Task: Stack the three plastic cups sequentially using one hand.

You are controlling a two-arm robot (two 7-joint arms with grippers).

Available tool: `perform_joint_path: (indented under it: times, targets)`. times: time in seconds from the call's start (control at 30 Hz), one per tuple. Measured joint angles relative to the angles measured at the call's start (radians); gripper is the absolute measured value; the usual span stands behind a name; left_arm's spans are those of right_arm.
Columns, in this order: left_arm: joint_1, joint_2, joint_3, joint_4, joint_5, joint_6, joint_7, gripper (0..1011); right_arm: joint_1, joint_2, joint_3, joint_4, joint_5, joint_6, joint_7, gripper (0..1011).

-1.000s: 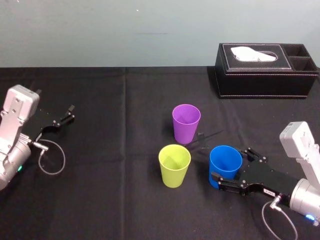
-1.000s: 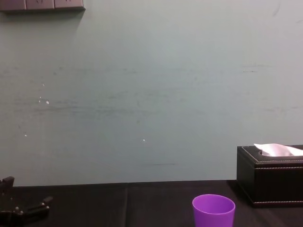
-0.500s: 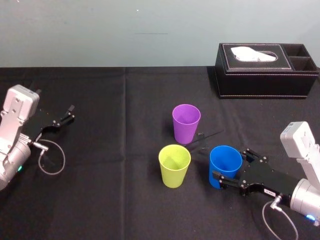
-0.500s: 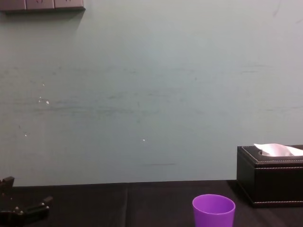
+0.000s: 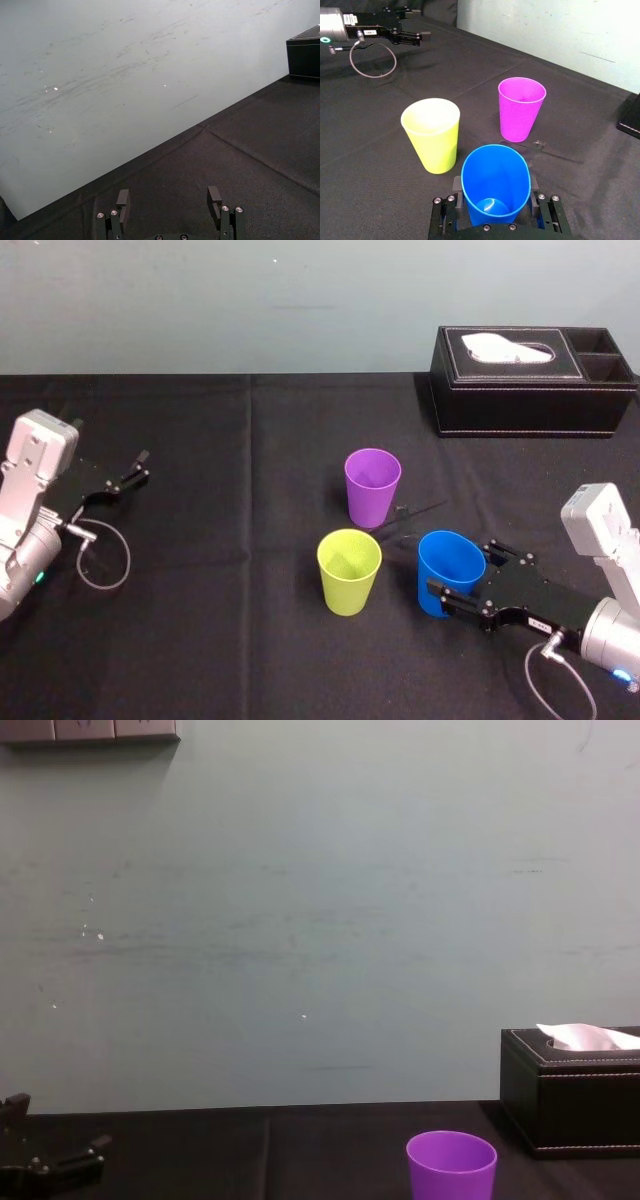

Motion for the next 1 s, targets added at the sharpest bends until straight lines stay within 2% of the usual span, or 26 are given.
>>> perform_joint_path:
  times: [0.67, 0.83, 1.0]
  targets:
    - [0.0, 0.0, 0.0, 0.0, 0.0, 0.0, 0.0, 1011, -0.003, 0.0, 0.002, -0.001, 0.001, -0.002, 0.001, 720]
    - [0.0, 0.0, 0.0, 0.0, 0.0, 0.0, 0.0, 1012, -0.028, 0.008, 0.022, -0.021, 0.011, -0.014, 0.001, 720]
    - [0.0, 0.0, 0.0, 0.0, 0.0, 0.0, 0.0, 1011, -0.062, 0.025, 0.058, -0.062, 0.03, -0.012, -0.004, 720]
